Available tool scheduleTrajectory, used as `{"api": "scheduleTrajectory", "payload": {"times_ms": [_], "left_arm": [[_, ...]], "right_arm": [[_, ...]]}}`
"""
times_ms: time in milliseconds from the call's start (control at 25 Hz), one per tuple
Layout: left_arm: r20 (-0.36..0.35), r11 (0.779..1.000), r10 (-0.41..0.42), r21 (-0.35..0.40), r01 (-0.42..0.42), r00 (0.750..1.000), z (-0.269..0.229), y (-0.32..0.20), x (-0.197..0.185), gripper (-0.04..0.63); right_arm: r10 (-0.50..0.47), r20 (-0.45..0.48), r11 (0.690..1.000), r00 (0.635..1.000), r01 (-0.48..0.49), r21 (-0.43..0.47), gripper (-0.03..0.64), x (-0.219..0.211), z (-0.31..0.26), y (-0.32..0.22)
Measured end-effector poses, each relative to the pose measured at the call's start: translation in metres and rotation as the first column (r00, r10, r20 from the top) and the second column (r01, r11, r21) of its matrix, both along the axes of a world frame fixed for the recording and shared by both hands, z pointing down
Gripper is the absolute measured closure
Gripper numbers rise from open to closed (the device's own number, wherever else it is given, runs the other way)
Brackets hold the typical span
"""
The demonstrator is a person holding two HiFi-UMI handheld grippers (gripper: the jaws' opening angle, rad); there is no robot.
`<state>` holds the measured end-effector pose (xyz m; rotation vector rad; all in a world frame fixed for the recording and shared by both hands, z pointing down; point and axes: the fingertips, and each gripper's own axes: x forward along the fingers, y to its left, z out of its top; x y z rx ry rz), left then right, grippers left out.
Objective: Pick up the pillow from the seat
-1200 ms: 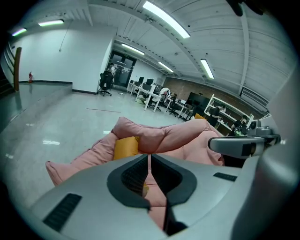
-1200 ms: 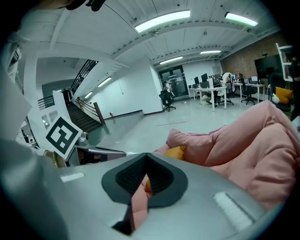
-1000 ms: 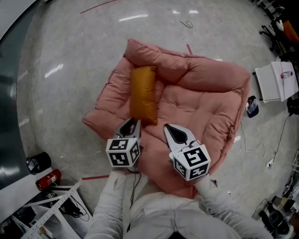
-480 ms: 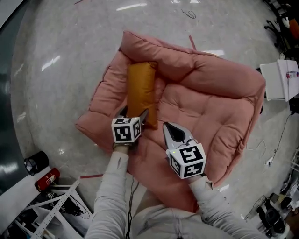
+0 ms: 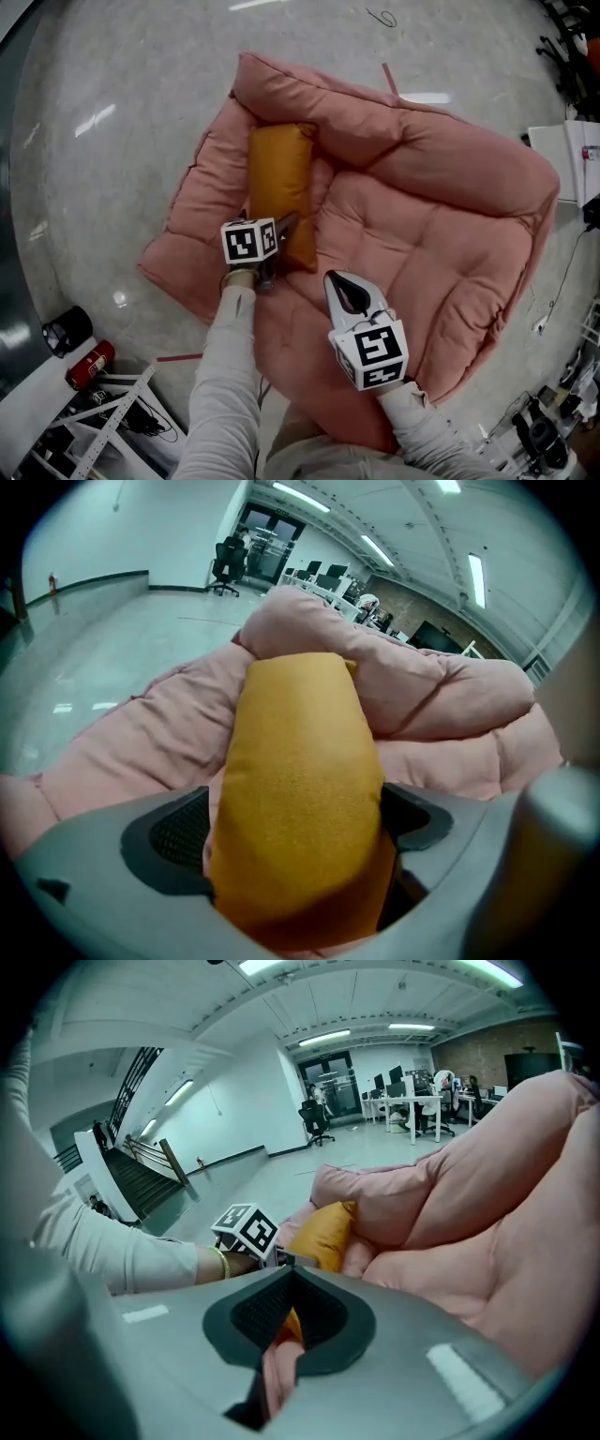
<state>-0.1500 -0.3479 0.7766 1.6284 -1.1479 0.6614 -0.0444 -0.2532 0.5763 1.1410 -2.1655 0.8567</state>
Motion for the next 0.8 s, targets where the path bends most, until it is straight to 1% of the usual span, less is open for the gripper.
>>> {"api": "scheduleTrajectory", "payload": {"times_ms": [240, 440, 600, 640, 800], "left_arm": [[-0.066, 0.997, 0.049, -0.059, -0.053, 0.997, 0.023, -0.006, 0.015, 0.007], [-0.101, 0.995, 0.062, -0.07, -0.069, 0.993, 0.03, -0.007, 0.017, 0.006], [-0.106, 0.994, 0.071, -0.071, -0.079, 0.992, 0.03, -0.006, 0.017, 0.009], [-0.104, 0.994, 0.075, -0.071, -0.083, 0.992, 0.029, -0.005, 0.017, 0.017], [-0.07, 0.993, 0.088, -0.071, -0.093, 0.994, 0.02, -0.001, 0.017, 0.129]], "right_arm": [[0.008, -0.009, 0.999, 1.0, -0.009, -0.043, 0.617, 0.003, 0.021, 0.008], [0.017, -0.008, 0.998, 1.0, -0.017, -0.052, 0.617, 0.005, 0.025, 0.007], [0.026, -0.006, 0.999, 1.0, -0.026, -0.047, 0.617, 0.007, 0.025, 0.004], [0.028, -0.006, 0.999, 1.0, -0.028, -0.045, 0.618, 0.007, 0.024, 0.004], [0.036, -0.004, 0.999, 0.999, -0.036, -0.029, 0.617, 0.007, 0.017, 0.0]]}}
